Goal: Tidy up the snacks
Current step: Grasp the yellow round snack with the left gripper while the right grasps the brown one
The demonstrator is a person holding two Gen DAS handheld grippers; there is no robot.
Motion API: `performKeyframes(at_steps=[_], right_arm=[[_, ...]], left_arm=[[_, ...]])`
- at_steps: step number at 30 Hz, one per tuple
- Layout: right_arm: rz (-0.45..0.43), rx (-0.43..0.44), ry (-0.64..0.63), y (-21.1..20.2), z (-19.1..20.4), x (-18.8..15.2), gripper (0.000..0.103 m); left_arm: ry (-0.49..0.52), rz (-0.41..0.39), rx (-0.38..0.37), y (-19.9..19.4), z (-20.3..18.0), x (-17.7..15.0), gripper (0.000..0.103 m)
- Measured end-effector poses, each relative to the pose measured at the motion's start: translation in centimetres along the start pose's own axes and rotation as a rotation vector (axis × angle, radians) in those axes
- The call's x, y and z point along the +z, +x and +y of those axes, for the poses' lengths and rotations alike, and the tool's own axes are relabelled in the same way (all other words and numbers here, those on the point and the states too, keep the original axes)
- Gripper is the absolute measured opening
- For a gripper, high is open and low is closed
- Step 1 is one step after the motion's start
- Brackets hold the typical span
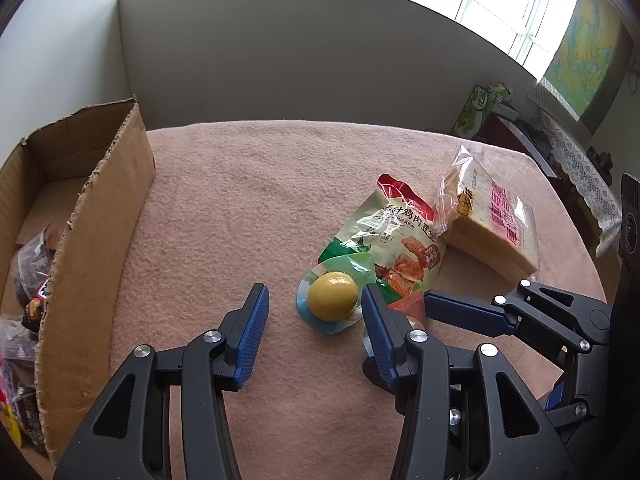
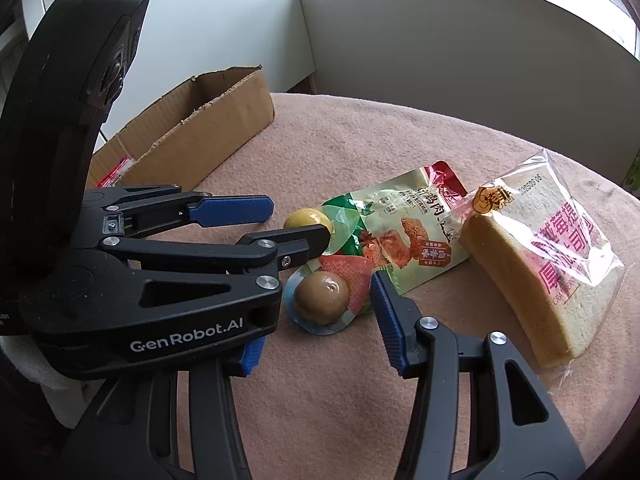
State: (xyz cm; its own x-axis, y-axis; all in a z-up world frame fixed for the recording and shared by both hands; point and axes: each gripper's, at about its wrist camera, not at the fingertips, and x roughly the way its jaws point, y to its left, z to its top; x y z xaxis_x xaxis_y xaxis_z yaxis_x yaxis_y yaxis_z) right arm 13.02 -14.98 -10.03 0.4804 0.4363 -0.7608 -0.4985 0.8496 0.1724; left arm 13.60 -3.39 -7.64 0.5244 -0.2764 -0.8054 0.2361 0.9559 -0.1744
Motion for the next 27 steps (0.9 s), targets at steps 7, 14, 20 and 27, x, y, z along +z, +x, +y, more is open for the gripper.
performKeyframes(at_steps=[7,14,20,27], right_arm=[[0.005,-0.026,-0.026,0.2,0.4,-0.2,0.041],[0.007,-0.037,-0.047,0.1,0.6,-0.6,0.039],[-0.003,-0.033,-0.054,-0.3,0.6,-0.7,0.032],[0.018,-0.062,-0.114,0.1,1.7,-1.1,0.034]], left_arm=[[-0.003,0.010,0.001,0.4,0.0,0.0,0.032],[0.004,0.004,0.014,0.3,0.2,-0.3,0.031],[-0.027,-0.007,0.019,-0.3,1.3,-0.5,0.026],[-0.007,-0.011,0.038,-0.3,1.2,-0.8,0.025]])
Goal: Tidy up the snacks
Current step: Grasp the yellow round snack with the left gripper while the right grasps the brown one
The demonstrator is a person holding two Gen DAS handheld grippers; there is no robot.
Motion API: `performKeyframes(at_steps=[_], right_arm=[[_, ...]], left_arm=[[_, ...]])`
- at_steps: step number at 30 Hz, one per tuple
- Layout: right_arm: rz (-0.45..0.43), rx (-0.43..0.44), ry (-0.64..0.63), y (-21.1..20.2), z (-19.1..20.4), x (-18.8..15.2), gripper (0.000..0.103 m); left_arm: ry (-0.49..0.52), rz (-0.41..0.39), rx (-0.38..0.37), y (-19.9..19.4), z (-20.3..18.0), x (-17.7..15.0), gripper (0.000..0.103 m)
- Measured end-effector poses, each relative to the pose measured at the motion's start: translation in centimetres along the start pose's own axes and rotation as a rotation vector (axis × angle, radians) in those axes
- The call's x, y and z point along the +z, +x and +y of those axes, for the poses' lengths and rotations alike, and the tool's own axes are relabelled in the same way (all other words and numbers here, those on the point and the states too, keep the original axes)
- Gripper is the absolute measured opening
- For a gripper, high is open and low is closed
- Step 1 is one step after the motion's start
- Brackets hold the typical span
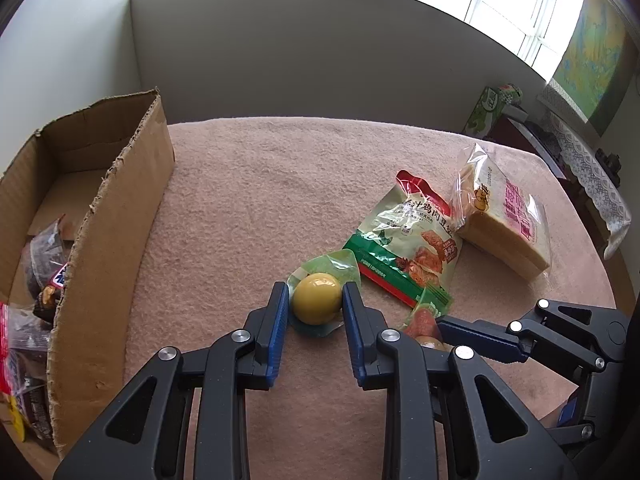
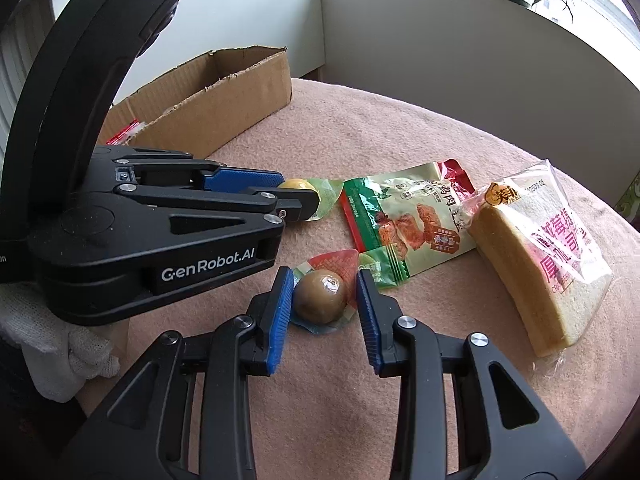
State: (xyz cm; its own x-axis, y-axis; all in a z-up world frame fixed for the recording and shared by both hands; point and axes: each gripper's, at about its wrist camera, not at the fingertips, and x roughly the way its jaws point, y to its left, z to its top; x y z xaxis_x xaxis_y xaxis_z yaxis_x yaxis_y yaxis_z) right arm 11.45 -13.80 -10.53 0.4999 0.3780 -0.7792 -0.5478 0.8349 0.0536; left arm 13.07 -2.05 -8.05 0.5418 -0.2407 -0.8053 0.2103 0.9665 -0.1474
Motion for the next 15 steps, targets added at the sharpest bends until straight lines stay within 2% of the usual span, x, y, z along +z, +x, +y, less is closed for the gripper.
performKeyframes(at_steps=[4,15], right_arm=[[-0.012,-0.009,-0.011,-0.2,0.3,-0.1,0.028],[-0.070,0.006,0.037,-2.7,-0.5,-0.3,0.028]], left_arm=[[0.003,-0.005,0.002,-0.1,0.3,-0.3,0.025],[-0.017,-0.043,0.005,-1.9,0.8,-0.4,0.024]])
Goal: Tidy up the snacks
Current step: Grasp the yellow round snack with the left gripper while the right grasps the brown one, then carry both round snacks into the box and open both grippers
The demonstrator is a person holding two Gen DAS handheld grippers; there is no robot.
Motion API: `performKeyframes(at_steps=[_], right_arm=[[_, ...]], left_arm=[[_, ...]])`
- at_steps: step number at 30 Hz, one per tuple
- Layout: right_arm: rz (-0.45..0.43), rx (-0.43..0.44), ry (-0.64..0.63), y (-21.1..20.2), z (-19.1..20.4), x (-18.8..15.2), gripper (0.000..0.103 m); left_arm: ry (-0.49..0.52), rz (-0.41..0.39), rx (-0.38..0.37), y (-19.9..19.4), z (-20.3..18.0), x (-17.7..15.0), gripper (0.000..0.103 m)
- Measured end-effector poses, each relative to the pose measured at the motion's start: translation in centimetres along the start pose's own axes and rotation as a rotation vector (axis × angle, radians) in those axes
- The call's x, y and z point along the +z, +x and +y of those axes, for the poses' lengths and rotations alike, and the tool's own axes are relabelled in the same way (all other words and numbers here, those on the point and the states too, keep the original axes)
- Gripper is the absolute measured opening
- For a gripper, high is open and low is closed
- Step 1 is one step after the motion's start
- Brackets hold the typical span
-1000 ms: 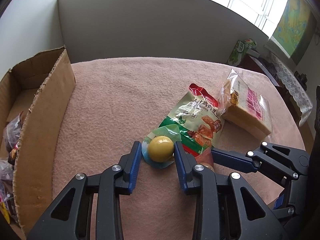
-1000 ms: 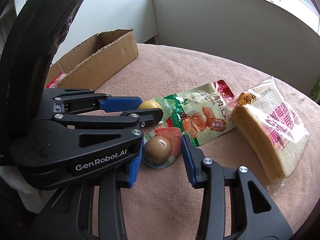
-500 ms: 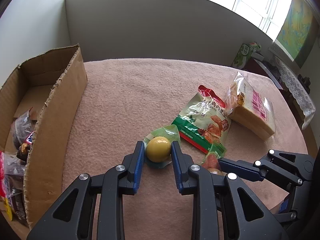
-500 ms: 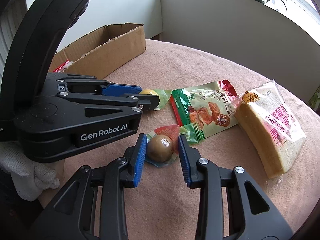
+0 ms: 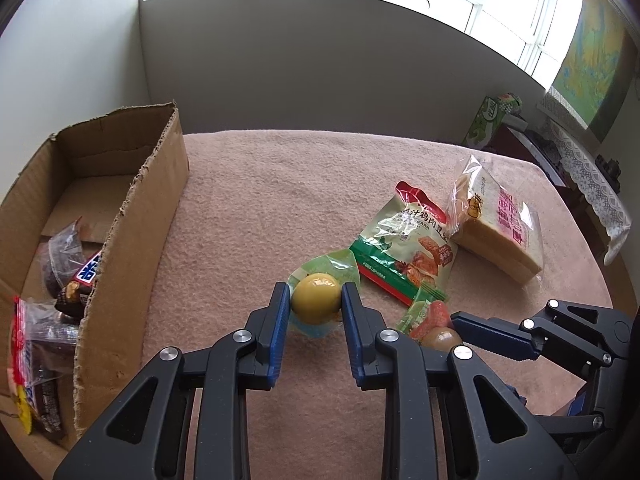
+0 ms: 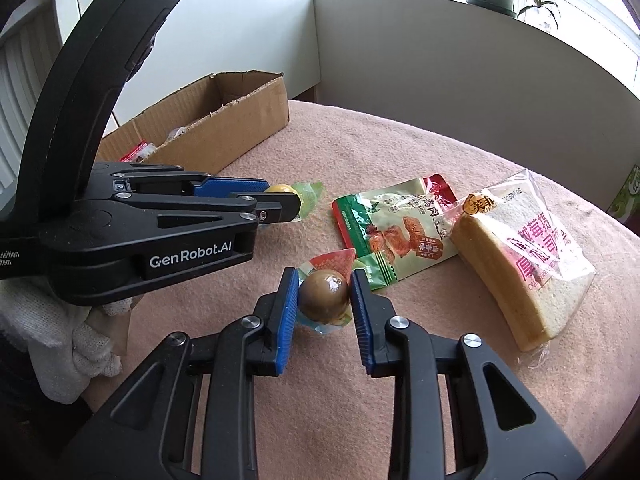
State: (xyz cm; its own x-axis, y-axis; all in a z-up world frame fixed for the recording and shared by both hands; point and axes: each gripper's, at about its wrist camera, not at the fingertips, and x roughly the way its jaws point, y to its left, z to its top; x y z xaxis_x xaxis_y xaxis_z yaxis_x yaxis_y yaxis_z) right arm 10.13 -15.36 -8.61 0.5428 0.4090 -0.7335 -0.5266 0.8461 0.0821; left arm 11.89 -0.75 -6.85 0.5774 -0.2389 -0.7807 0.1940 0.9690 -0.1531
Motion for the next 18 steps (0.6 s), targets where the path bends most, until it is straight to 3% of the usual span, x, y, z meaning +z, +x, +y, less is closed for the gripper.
performKeyframes(at_steps=[18], right_arm=[[-0.113,-0.004,0.024,-4.7,0.6,2.3,0.027]], left_arm=[[0.012,-0.178,0.011,-6.6,-0.6,0.7,0.024]])
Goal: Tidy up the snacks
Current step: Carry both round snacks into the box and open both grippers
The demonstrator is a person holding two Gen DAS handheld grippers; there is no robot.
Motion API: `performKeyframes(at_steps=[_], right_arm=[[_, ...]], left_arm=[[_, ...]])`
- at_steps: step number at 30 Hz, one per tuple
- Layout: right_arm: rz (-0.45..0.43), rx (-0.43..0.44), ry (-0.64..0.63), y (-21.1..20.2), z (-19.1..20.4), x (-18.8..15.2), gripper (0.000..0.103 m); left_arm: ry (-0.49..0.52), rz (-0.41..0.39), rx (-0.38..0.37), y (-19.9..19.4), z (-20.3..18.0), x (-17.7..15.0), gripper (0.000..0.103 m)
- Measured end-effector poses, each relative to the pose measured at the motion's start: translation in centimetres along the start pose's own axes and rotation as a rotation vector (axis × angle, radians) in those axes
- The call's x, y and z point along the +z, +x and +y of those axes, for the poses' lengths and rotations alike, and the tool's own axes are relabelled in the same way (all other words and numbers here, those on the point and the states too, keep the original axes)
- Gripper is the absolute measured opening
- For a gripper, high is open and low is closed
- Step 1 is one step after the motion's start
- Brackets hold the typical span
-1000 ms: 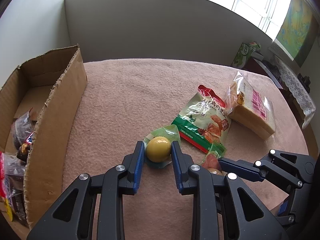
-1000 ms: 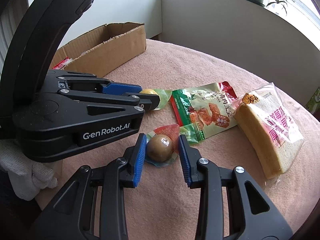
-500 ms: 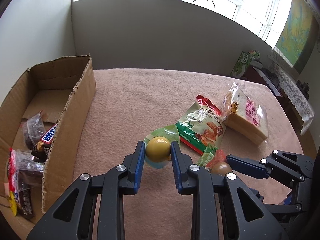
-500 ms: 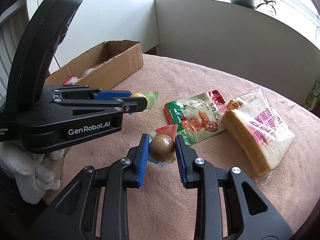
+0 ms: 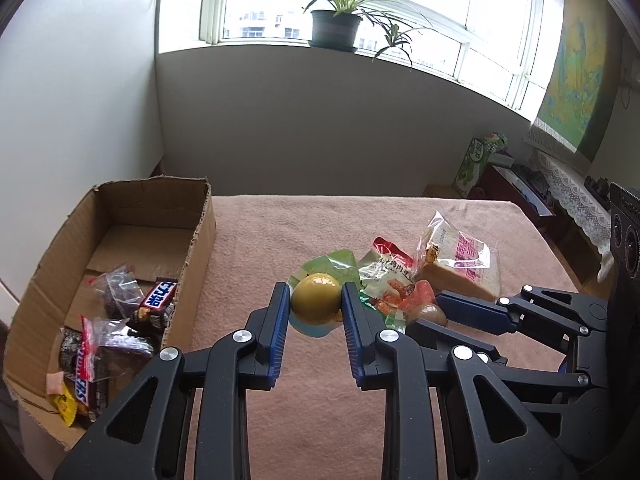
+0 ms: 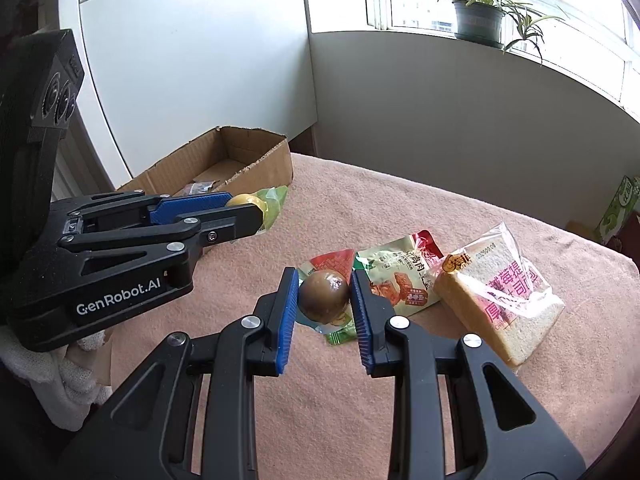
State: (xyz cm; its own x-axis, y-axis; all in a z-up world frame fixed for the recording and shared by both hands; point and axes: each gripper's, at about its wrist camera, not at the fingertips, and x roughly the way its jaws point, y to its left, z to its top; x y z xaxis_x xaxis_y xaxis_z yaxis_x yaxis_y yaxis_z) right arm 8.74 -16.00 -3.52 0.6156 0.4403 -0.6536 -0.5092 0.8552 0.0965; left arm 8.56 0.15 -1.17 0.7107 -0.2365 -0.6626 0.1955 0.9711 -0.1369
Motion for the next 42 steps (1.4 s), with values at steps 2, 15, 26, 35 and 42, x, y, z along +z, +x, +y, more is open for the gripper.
performKeyframes(at_steps=[2,15,26,35,42], right_arm=[[-0.009,0.012,0.006,0.1,0.3,0.6,0.027],[-0.025,0.092,0.004,3.9,4.5,5.6,0.027],[-0.010,0.113,-0.012,9.2,8.2,9.2,0.028],[0.020,0.144,-0.031,12.6,10.6,10.7,0.031],[0.010,0.135,-0.013,13.4,10.8,11.1,0.067]], left_arm=[[-0.009,-0.023,0.011,-0.9,0.7,0.3,0.024],[-0.127,-0.101,0.110,-4.2,8.5,0.5,0.024],[-0.189,-0.078,0.205,-3.1,13.8,0.8,0.024],[-0.227,-0.045,0.245,-2.1,16.4,0.4,0.025],[-0.262,-0.021,0.271,-1.7,18.0,-0.1,0.032]])
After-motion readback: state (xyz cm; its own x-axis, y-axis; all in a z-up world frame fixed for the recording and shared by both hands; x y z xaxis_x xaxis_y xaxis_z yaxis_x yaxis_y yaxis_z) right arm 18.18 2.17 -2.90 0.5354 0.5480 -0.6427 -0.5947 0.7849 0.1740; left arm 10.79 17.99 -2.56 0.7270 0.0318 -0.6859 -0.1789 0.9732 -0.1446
